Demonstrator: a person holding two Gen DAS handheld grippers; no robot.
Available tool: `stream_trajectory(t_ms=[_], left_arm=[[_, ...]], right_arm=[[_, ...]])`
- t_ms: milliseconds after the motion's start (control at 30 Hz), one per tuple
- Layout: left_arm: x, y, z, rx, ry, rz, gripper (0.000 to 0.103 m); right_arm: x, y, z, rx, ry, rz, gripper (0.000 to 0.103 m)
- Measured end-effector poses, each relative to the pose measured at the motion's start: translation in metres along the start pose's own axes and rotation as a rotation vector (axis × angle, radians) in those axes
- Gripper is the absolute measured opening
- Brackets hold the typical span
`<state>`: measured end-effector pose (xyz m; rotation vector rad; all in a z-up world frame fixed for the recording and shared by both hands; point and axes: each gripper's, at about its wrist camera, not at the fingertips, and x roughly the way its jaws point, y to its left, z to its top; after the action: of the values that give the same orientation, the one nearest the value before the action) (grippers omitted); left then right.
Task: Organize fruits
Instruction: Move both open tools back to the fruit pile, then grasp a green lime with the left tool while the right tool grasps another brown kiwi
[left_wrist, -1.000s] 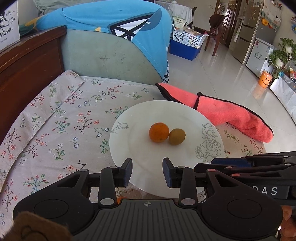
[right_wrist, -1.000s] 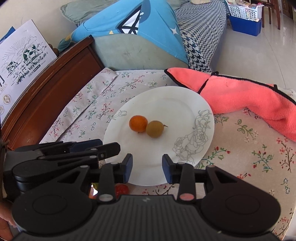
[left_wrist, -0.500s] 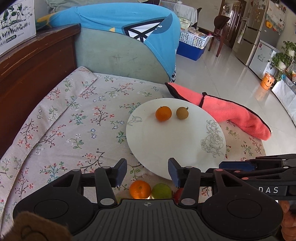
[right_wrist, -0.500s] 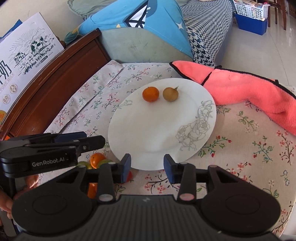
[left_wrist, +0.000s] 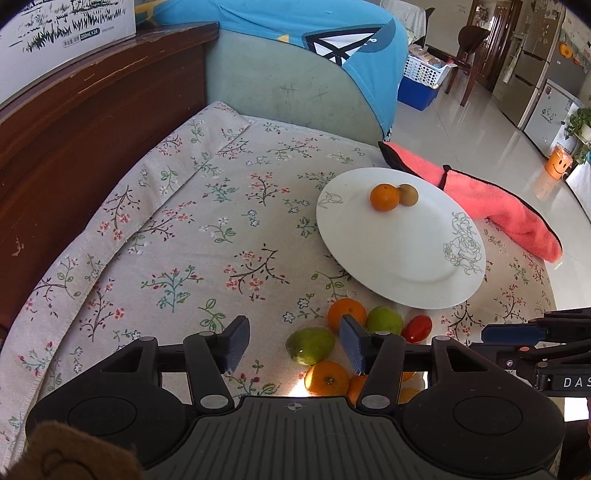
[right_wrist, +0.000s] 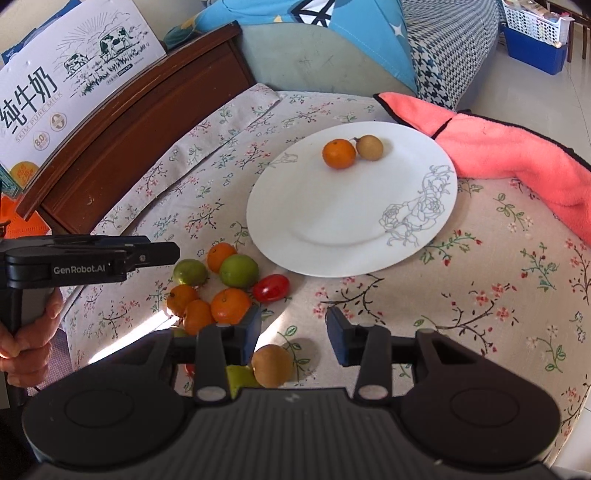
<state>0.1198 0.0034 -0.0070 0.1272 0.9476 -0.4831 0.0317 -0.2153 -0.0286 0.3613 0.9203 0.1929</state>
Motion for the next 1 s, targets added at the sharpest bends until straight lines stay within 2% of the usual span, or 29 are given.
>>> stream_trajectory(t_ms=[467, 600, 1000], left_arm=[[0.023, 0.004, -0.007, -0.044, 0.075, 0.016, 0.056], [0.030, 0.005, -0.007, -0.075, 0.095, -0.003, 0.057], [0.039, -0.006, -0.011, -0.015, 0.096, 0.024, 0.056]], right_arm=[[0.001, 0.002, -0.010, 0.035, 0.054, 0.051, 0.041], [0.005, 0.003, -0.011, 0.036, 0.070, 0.047, 0.041], [0.014, 0.005, -0.013, 0.036, 0.092, 0.027, 0.041]])
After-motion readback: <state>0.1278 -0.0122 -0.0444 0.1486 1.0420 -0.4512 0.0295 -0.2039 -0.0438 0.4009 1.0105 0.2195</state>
